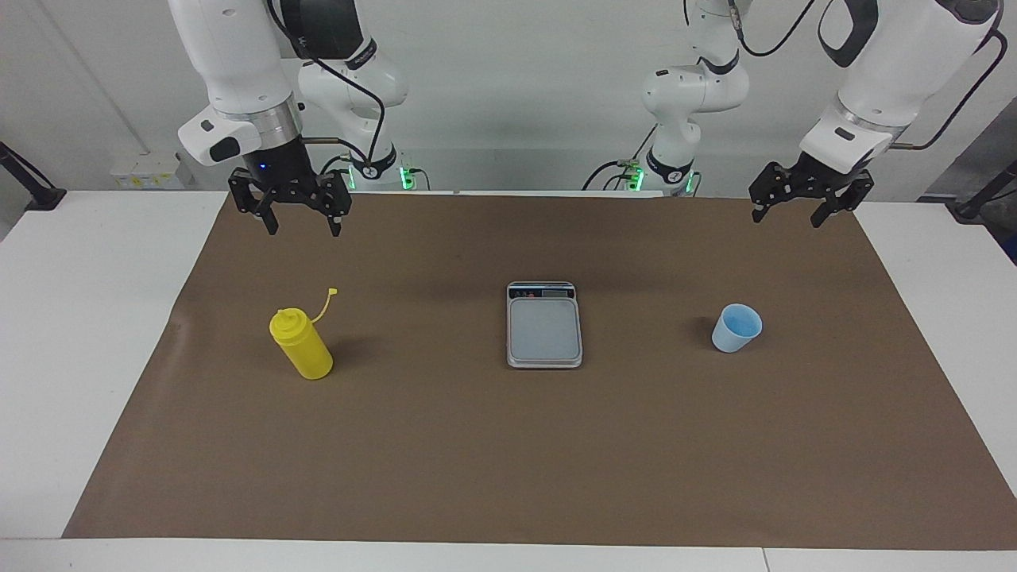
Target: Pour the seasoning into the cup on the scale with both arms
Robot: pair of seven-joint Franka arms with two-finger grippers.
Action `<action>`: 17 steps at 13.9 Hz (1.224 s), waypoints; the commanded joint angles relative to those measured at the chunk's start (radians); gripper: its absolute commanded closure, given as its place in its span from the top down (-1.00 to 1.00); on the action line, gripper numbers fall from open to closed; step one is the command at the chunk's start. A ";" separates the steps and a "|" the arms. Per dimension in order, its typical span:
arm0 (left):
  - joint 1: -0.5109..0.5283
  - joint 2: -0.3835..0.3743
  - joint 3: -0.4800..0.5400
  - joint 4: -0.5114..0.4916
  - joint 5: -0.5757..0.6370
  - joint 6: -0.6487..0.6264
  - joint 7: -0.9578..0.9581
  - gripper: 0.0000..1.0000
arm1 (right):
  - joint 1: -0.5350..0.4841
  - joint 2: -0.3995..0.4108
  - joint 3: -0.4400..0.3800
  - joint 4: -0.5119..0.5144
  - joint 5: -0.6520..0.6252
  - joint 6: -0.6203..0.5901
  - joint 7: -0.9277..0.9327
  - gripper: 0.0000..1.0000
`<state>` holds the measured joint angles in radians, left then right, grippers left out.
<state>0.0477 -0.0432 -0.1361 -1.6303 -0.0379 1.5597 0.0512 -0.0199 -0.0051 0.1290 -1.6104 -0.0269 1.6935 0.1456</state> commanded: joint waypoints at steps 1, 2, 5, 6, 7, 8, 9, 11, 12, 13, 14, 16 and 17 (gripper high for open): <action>0.011 -0.009 -0.002 0.001 0.000 -0.015 0.004 1.00 | -0.011 -0.007 0.000 -0.011 0.018 0.003 -0.026 1.00; 0.014 -0.009 -0.002 0.000 0.000 -0.013 0.004 1.00 | -0.011 -0.009 0.001 -0.011 0.018 0.003 -0.026 1.00; 0.012 -0.018 -0.002 -0.019 0.000 -0.010 0.007 1.00 | -0.011 -0.009 0.001 -0.010 0.018 0.003 -0.026 1.00; 0.012 -0.021 -0.002 -0.029 0.000 -0.006 0.007 1.00 | -0.011 -0.007 0.000 -0.011 0.019 0.003 -0.026 1.00; 0.014 -0.023 -0.002 -0.039 0.000 -0.004 0.004 1.00 | -0.011 -0.009 0.000 -0.010 0.018 0.003 -0.026 1.00; 0.015 -0.024 -0.002 -0.042 0.000 0.012 0.002 1.00 | -0.011 -0.007 0.000 -0.011 0.018 0.003 -0.026 1.00; 0.015 -0.029 -0.002 -0.058 0.000 0.046 -0.005 1.00 | -0.011 -0.007 0.000 -0.011 0.018 0.003 -0.026 1.00; 0.049 -0.055 -0.002 -0.124 0.000 0.120 0.002 1.00 | -0.011 -0.007 0.001 -0.011 0.018 0.003 -0.026 1.00; 0.064 -0.061 -0.002 -0.163 0.000 0.166 0.002 1.00 | -0.011 -0.009 0.001 -0.010 0.018 0.003 -0.026 1.00; 0.070 -0.063 -0.002 -0.181 0.000 0.195 0.001 1.00 | -0.011 -0.007 0.000 -0.010 0.018 0.003 -0.026 1.00; 0.072 -0.057 -0.002 -0.192 0.000 0.215 0.001 1.00 | -0.011 -0.009 0.000 -0.010 0.019 0.003 -0.026 1.00; 0.078 -0.047 -0.002 -0.235 0.000 0.272 -0.008 1.00 | -0.011 -0.009 0.001 -0.010 0.018 0.003 -0.026 1.00; 0.086 -0.047 -0.002 -0.270 0.000 0.314 -0.008 1.00 | -0.011 -0.009 0.000 -0.011 0.018 0.003 -0.026 1.00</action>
<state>0.1155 -0.0603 -0.1319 -1.8107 -0.0375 1.7920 0.0504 -0.0199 -0.0051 0.1290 -1.6104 -0.0269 1.6935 0.1456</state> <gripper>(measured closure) 0.000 0.000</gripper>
